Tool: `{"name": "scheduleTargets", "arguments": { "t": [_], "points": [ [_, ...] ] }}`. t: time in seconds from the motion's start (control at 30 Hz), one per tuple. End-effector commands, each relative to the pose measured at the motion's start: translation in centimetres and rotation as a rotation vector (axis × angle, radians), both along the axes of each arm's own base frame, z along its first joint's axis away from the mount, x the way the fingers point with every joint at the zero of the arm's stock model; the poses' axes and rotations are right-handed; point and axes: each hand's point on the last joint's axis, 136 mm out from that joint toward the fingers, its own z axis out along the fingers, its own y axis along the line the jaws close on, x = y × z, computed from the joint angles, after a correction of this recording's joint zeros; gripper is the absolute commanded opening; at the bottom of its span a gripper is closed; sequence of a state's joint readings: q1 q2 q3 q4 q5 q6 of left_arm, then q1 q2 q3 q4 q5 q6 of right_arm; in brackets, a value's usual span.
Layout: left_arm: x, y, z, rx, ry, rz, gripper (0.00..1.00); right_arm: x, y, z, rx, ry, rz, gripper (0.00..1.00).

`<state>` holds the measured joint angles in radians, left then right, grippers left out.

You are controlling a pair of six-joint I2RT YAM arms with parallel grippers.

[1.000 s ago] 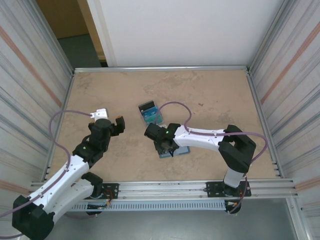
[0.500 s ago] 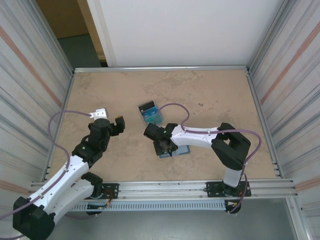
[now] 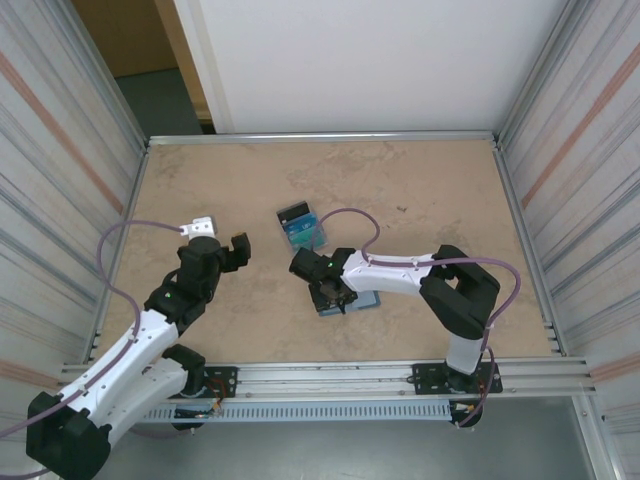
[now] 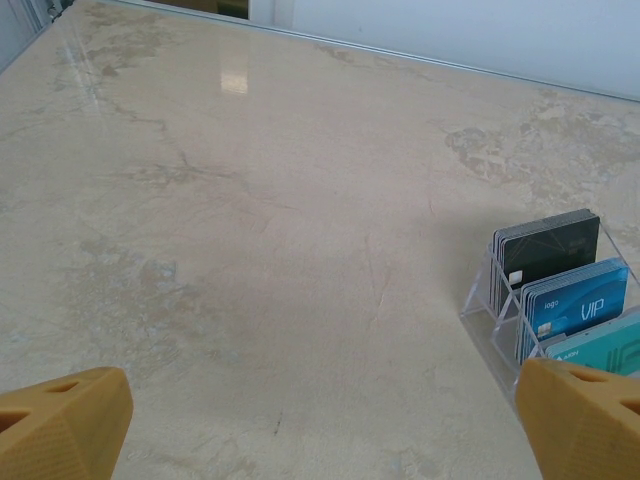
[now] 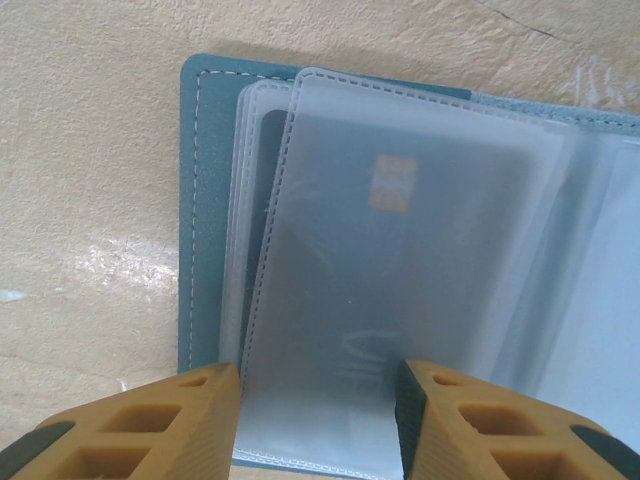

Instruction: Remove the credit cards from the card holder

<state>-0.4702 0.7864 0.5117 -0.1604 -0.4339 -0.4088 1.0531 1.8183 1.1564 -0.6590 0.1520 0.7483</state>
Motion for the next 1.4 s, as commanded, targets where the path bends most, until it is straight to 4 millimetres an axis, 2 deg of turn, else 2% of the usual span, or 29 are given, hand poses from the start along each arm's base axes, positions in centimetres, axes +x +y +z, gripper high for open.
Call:
{"name": "scheduleTargets", "arguments": {
  "t": [0.0,0.3,0.6,0.9,1.37],
  "points": [
    [0.0,0.2,0.0,-0.009,-0.001,0.008,0.99,-0.3,-1.1,-1.4,-0.030,0.029,-0.025,0.44],
    [0.0,0.0,0.4,-0.011,-0.002,-0.006,0.99,-0.4,-1.5,-1.9,0.071,0.083,-0.073,0.34],
    [0.1,-0.8,1.5,-0.019,-0.021,-0.053,0.99,0.4,-2.0,-0.6,0.104,0.053,-0.087,0.18],
    [0.3,-2.3,2.8,0.014,-0.050,-0.102,0.99,1.2,-3.4,0.8,0.096,0.002,-0.117,0.22],
    [0.8,-5.1,2.9,0.074,-0.051,-0.183,0.99,1.6,-6.8,2.1,0.091,-0.051,-0.200,0.29]
  ]
}}
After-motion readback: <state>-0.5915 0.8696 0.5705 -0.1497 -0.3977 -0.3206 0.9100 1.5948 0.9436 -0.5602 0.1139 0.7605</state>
